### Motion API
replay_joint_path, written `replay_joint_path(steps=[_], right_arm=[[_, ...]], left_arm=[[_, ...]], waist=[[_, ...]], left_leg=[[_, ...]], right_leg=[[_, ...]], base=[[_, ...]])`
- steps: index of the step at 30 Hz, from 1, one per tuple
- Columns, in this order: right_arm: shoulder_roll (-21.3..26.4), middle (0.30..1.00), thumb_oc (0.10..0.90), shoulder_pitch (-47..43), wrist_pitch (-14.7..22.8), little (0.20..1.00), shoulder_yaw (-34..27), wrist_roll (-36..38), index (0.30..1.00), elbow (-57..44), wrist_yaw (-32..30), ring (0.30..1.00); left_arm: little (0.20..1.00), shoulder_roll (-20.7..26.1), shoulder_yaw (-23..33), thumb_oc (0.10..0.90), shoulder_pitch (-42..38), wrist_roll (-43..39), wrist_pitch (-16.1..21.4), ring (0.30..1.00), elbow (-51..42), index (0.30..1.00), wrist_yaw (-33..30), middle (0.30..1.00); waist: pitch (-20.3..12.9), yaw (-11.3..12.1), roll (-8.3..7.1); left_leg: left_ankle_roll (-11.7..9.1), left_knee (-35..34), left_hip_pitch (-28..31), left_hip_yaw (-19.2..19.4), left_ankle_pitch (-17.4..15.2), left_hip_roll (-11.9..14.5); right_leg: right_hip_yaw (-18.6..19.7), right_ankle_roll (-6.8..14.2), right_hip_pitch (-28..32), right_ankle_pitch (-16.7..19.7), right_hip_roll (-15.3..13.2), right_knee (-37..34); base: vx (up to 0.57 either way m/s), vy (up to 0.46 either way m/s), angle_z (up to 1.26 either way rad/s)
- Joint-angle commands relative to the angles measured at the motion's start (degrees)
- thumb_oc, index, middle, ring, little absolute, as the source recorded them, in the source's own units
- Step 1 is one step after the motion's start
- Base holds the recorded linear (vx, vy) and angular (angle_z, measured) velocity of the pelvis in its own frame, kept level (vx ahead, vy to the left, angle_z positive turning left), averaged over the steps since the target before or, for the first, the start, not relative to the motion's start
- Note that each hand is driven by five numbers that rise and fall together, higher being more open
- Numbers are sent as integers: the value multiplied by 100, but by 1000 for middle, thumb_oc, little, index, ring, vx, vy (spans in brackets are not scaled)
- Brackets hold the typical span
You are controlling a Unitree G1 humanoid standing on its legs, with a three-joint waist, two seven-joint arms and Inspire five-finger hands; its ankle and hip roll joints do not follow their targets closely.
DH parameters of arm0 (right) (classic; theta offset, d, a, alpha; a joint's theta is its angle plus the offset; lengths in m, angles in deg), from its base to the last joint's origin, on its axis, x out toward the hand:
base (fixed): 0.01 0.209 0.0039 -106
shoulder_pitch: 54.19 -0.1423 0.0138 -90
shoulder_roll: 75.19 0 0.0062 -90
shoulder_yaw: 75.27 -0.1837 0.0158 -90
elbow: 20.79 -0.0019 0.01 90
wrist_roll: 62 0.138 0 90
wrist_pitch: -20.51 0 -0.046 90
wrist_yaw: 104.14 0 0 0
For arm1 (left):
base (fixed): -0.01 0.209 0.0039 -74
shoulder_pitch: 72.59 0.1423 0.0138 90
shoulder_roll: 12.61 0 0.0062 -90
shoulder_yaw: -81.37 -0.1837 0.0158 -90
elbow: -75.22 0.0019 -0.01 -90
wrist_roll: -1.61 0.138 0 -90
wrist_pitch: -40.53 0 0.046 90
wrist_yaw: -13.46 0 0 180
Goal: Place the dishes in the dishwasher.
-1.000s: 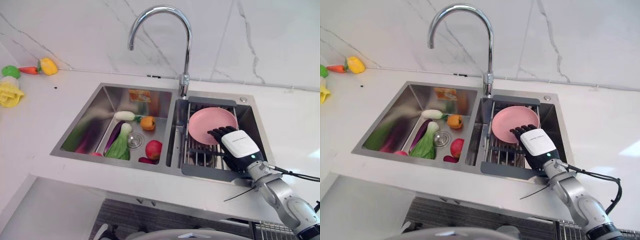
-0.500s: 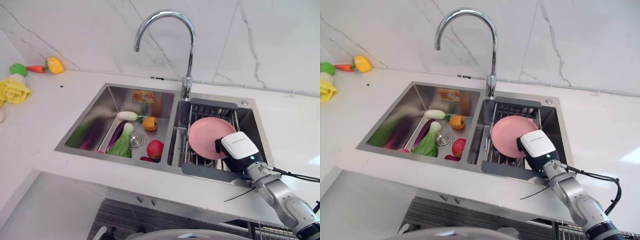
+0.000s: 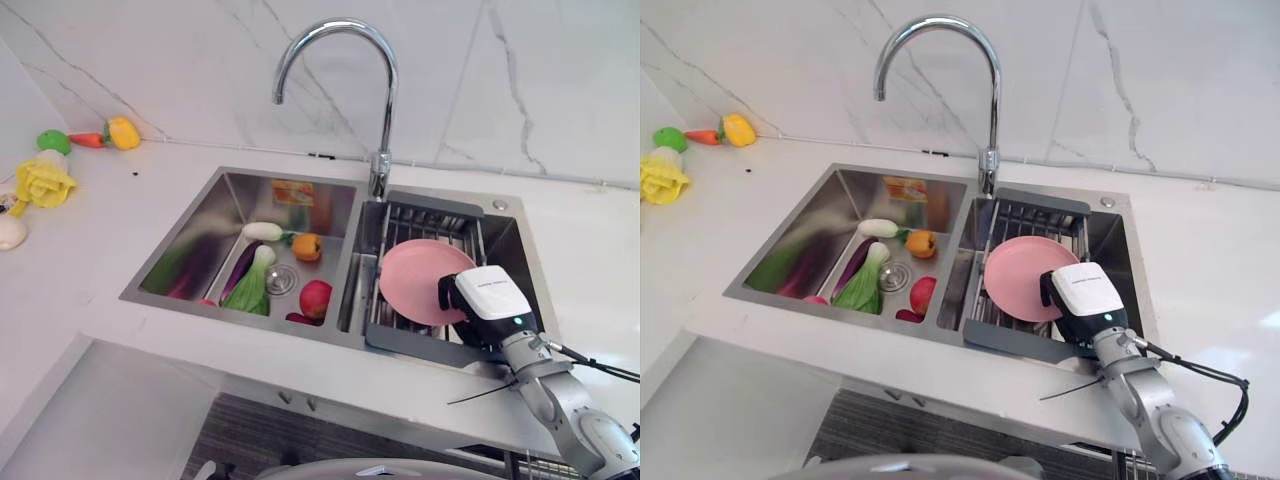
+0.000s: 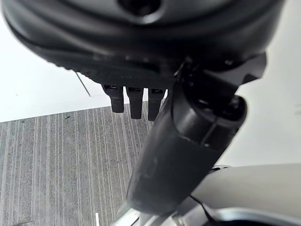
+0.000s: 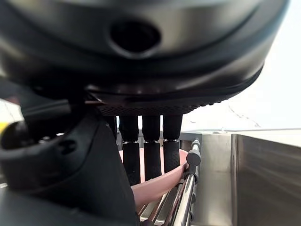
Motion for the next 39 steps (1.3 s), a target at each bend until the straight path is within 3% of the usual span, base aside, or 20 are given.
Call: replay_joint_path(steps=[1,3,4,5,6,8,9,16,20,22,27,35,39], right_arm=[[-434,900,800,-1295,216,900,-1112,1449,900,-1006,-1004,900],[-515,900,800,-1249,236,900,-1200,1643,900,-994,-1062,900],[-764,900,800,-1248,285,900,-1215,2348,900,-879,-953,900],[-763,900,800,-1248,285,900,-1223,2371,900,-880,-939,900],[-878,900,800,-1291,281,900,-1091,3277,900,-586,-392,900],[-821,900,800,-1309,242,900,-1069,3746,900,-475,-16,900],[-766,900,800,-1268,292,900,-1198,4337,900,-486,359,900],[-707,900,800,-1256,243,900,-1439,3863,900,-421,272,900],[-584,900,800,-1278,253,900,-1905,3041,900,-1020,-196,900],[-809,900,800,-1235,345,900,-2163,3238,900,-1288,-567,900],[-1242,900,800,-1155,639,900,-2558,3992,900,-1742,-723,900],[-1118,900,800,-836,621,900,-3021,3650,900,-2067,-679,900],[-827,900,800,-658,710,900,-3170,3344,900,-2318,-391,900]], left_arm=[[900,-32,-91,800,-496,-37,7,900,306,900,23,900],[900,-31,-101,800,-489,-57,11,900,301,900,17,900],[900,-40,-120,800,-474,-113,-5,900,296,900,7,900],[900,-33,-121,800,-474,-114,-6,900,294,900,8,900],[900,-14,-115,800,-472,-166,-35,900,257,900,59,900],[900,14,-77,800,-480,-175,-56,900,222,900,168,900],[900,35,-36,800,-459,-189,-21,900,204,900,293,900],[900,34,-7,800,-445,-298,-1,900,236,900,370,900],[900,3,70,800,-470,-270,0,900,224,900,314,900],[900,-20,62,800,-472,-297,-5,900,235,900,198,900],[900,-50,130,800,-430,-365,-38,900,298,900,125,900],[900,-50,266,800,-401,-358,-13,900,257,900,147,900],[900,-44,291,800,-401,-330,50,900,183,900,210,900]], waist=[[21,438,-155],[22,435,-153],[25,417,-147],[26,420,-153],[28,423,-164],[31,426,-176],[15,428,-186],[12,453,-175],[31,424,-151],[47,391,-141],[46,333,-154],[41,281,-197],[68,263,-218]], left_leg=[[-277,24,200,96,-190,182],[-275,24,200,93,-191,179],[-267,24,202,102,-187,175],[-267,24,203,103,-188,174],[-265,24,205,108,-183,171],[-267,24,207,122,-182,167],[-263,24,221,119,-191,154],[-252,24,227,115,-221,139],[-255,24,216,110,-243,137],[-253,24,209,106,-249,134],[-247,24,201,127,-262,120],[-255,24,204,135,-295,129],[-264,24,201,147,-298,137]], right_leg=[[-107,227,87,-322,-124,91],[-107,229,89,-324,-126,91],[-98,225,85,-317,-129,91],[-97,225,86,-318,-130,91],[-82,220,79,-299,-137,91],[-74,217,75,-290,-142,91],[-69,214,79,-287,-143,91],[-88,227,81,-275,-170,91],[-97,242,80,-276,-184,91],[-100,247,71,-272,-188,91],[-88,247,63,-273,-187,91],[-70,258,40,-265,-186,91],[-52,265,24,-256,-187,91]], base=[[12,-11,10],[3,-7,11],[-1,-8,5],[0,0,0],[0,0,0],[0,0,0],[0,0,0],[0,0,0],[0,0,0],[0,0,0],[0,0,0],[0,0,0],[0,0,0]])
